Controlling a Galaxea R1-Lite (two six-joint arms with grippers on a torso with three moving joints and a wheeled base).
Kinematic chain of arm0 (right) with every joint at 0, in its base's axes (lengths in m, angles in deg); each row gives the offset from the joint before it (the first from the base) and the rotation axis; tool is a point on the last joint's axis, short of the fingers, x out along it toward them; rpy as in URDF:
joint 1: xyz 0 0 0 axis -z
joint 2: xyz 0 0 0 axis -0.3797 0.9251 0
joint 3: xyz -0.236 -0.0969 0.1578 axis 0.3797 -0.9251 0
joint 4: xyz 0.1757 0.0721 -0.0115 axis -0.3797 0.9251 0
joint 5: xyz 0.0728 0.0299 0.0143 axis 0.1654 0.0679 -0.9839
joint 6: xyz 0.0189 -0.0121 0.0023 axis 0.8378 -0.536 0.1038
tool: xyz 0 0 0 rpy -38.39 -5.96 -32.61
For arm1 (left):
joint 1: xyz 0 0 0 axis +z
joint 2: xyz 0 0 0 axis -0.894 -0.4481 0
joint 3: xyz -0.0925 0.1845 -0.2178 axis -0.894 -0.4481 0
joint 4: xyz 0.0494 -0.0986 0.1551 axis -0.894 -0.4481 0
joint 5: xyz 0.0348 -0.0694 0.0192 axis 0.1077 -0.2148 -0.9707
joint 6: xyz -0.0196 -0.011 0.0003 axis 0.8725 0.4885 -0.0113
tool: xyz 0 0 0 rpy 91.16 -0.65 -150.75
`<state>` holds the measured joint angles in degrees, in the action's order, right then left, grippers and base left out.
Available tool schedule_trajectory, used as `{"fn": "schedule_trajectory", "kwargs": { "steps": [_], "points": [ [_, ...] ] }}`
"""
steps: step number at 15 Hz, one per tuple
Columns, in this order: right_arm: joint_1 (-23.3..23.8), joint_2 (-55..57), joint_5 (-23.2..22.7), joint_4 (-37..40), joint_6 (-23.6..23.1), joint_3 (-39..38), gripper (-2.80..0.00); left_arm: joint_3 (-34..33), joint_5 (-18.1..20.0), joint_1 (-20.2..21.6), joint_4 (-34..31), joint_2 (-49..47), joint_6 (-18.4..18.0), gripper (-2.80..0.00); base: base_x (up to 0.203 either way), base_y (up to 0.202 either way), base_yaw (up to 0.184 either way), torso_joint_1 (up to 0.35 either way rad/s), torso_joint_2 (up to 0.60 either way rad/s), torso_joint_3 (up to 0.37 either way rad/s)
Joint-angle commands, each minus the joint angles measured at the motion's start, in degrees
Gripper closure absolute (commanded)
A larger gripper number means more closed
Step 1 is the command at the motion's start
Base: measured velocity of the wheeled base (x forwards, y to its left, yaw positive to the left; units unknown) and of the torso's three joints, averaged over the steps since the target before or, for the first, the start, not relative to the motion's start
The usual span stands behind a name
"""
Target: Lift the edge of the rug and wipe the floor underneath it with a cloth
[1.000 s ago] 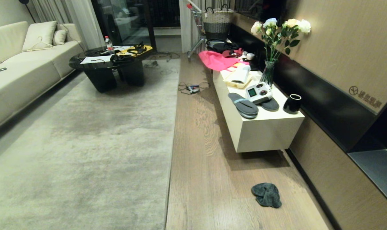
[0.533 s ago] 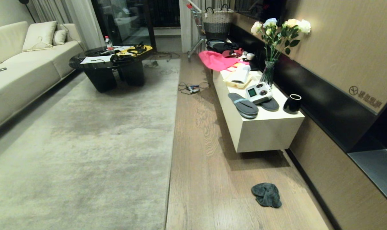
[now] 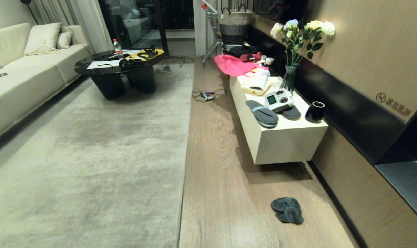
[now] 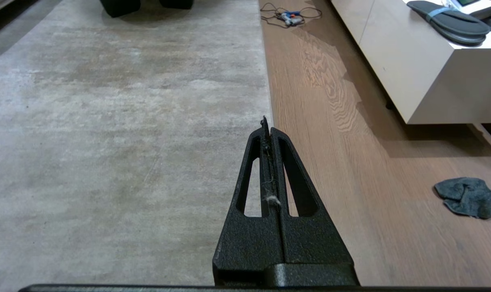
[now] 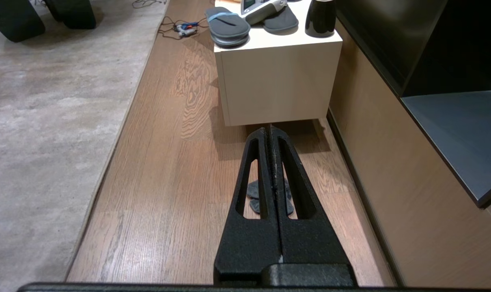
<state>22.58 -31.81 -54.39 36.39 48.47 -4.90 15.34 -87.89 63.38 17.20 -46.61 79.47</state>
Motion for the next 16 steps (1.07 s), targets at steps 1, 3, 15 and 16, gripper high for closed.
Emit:
{"fn": "schedule_trajectory", "kwargs": {
  "steps": [1, 3, 15, 16],
  "points": [
    [0.0, 0.07, -0.01, -0.05, 0.0, 0.0, 0.0, 0.0, -0.02, 0.0, 0.01, -0.01, 0.0, 0.0, 0.0, 0.0, 0.0, 0.004, -0.07, -0.096],
    [0.0, 0.07, -0.01, -0.05, 0.0, 0.0, 0.0, 0.0, -0.02, 0.0, 0.01, -0.01, 0.0, 0.0, 0.0, 0.0, 0.0, -0.019, -0.29, -0.305],
    [0.0, 0.07, -0.01, -0.05, 0.0, 0.0, 0.0, 0.0, -0.02, 0.0, 0.01, -0.01, 0.0, 0.0, 0.0, 0.0, 0.0, 0.051, -0.44, -0.389],
    [0.0, 0.07, -0.01, -0.05, 0.0, 0.0, 0.0, 0.0, -0.02, 0.0, 0.01, -0.01, 0.0, 0.0, 0.0, 0.0, 0.0, 0.122, -0.48, -0.372]
  ]
}}
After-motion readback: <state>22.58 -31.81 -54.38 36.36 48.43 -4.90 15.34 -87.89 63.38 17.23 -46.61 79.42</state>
